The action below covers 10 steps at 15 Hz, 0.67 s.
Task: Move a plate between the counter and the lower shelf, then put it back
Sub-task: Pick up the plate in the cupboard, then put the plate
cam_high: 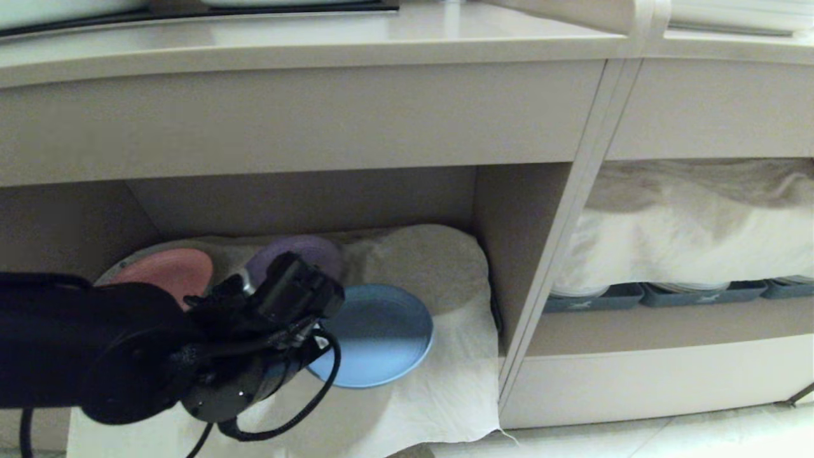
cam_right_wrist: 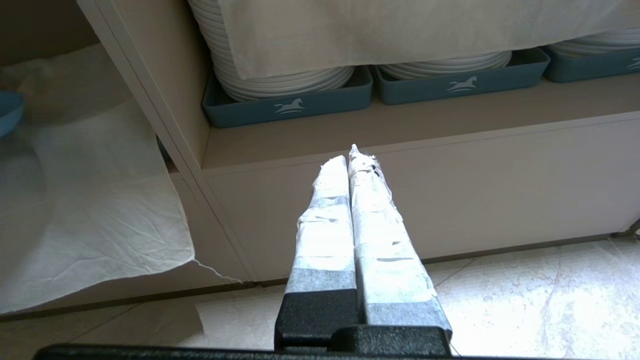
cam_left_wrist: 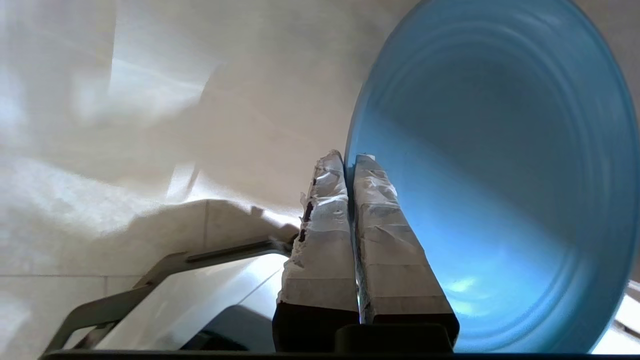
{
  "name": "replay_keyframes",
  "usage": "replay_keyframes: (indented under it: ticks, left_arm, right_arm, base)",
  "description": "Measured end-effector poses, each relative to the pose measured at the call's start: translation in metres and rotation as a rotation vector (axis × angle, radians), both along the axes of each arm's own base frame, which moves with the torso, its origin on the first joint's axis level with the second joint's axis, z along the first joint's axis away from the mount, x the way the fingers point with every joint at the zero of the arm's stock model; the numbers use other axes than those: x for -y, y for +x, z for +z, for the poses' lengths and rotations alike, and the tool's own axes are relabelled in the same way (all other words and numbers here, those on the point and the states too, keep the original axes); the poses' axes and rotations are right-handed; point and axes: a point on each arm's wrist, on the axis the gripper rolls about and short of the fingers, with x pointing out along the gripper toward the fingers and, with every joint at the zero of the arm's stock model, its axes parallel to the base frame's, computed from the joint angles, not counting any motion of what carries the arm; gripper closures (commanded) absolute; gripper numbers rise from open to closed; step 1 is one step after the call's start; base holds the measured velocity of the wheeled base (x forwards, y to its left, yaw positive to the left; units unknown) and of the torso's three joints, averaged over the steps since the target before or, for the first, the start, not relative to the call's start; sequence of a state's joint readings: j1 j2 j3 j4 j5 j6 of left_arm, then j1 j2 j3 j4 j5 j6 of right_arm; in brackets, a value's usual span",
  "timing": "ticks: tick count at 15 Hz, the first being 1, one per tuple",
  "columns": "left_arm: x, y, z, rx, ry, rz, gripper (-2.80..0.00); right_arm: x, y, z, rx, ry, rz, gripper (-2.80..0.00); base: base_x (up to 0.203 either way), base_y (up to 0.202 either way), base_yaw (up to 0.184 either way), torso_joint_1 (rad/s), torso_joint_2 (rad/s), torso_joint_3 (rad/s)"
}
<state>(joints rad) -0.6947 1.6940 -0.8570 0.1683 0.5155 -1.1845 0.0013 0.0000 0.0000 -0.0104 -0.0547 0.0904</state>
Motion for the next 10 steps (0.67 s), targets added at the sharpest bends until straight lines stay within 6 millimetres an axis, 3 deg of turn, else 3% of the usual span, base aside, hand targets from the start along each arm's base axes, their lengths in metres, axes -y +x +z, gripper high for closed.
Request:
replay_keyframes:
  ticks: [10]
  left_arm:
    - [-0.044, -0.024, 0.012, 0.032, -0.007, 0.065, 0.00]
  right_arm:
    - [0.000, 0.000, 0.000, 0.000, 0.000, 0.000, 0.00]
  base:
    - [0.000, 0.000, 0.000, 0.000, 0.00, 0.000]
